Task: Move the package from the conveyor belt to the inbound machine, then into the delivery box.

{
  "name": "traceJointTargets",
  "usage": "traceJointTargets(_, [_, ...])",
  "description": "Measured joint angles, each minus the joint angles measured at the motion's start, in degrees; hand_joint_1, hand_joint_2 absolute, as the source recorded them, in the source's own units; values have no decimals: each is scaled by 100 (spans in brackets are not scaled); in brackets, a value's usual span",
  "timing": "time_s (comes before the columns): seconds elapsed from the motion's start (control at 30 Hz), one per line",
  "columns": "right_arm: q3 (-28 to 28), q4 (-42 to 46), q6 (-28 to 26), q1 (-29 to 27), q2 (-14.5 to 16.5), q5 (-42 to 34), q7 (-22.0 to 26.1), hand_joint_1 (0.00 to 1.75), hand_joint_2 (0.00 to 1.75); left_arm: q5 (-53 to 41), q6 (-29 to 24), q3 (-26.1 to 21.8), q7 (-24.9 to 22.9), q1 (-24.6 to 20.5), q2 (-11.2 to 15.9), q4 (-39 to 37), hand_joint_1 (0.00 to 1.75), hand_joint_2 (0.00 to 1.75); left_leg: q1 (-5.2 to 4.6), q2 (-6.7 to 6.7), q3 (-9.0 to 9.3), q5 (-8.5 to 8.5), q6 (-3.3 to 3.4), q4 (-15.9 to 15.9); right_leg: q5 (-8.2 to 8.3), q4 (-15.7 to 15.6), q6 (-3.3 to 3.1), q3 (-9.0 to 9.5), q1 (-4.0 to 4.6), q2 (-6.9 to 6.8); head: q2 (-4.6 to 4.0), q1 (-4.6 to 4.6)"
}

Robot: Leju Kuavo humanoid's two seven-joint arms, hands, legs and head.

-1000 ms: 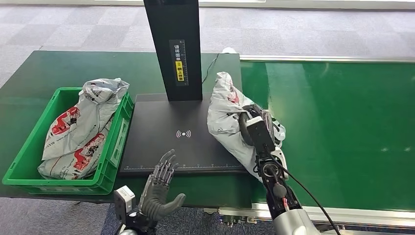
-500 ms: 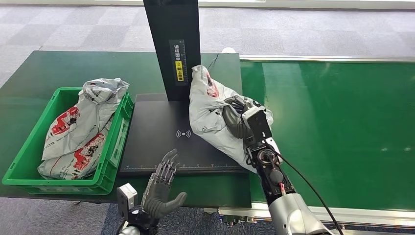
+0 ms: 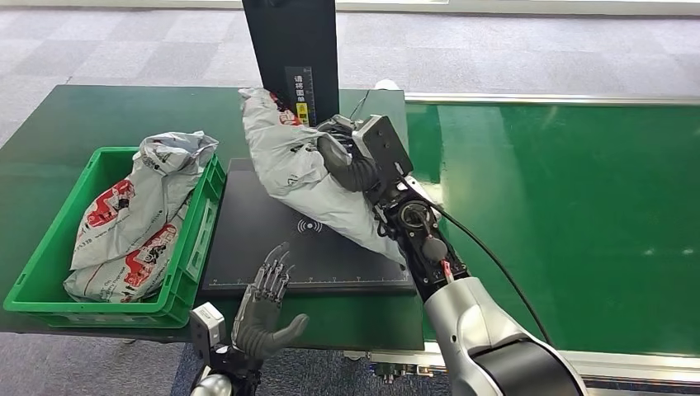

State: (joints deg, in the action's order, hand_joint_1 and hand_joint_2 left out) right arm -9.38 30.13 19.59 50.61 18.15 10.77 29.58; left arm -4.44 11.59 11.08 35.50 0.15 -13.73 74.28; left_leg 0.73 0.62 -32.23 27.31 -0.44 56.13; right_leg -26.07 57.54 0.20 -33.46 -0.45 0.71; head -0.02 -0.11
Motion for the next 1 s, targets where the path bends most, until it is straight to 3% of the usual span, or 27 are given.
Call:
traceJointTargets(0.1, [-195,-104,-54,66,52,-142,-184,175,175,17,-52,-25,-1,11,24,51,0,175,0,4,-4,0,0,0,0,0,0,2,0,-5,0,2])
traceJointTargets(0.17, [-455,-165,-220,85,56,-375,-430,164,175,35,-105,-42,-6,24,43,98,0,175,0,3,-5,0,0,0,0,0,0,2,0,-5,0,1])
traceJointTargets(0.2, [-616,-194,-320,87,56,-488,-545,132,175,51,-125,-48,-11,32,52,123,0,175,0,2,-4,0,0,0,0,0,0,1,0,-4,0,2])
traceJointTargets(0.3, [-1115,-287,-627,88,56,-793,-817,11,175,114,-181,-57,-39,75,78,203,0,175,0,4,-4,0,0,0,0,0,0,1,0,-5,0,1])
traceJointTargets(0.33, [-1269,-321,-751,88,56,-881,-867,0,175,129,-192,-58,-52,92,86,227,0,175,0,4,-4,0,0,0,0,0,0,1,0,-6,0,1])
traceJointTargets(0.53, [-1684,-459,-1392,85,55,-1168,-816,0,175,210,-275,-58,-98,191,115,345,0,175,0,3,-4,0,0,0,0,0,0,-1,0,-5,0,2])
traceJointTargets(0.73, [-1673,-411,-1583,-36,43,-1251,-307,0,175,228,-551,-86,-64,325,143,533,0,175,0,3,-4,0,0,0,0,0,0,-2,0,-4,0,2])
traceJointTargets(1.0, [-1630,64,-1832,-728,-82,-999,175,0,175,151,-1214,-639,134,658,201,1222,0,175,2,1,-5,1,-1,-1,-2,0,-1,-8,3,-2,0,1])
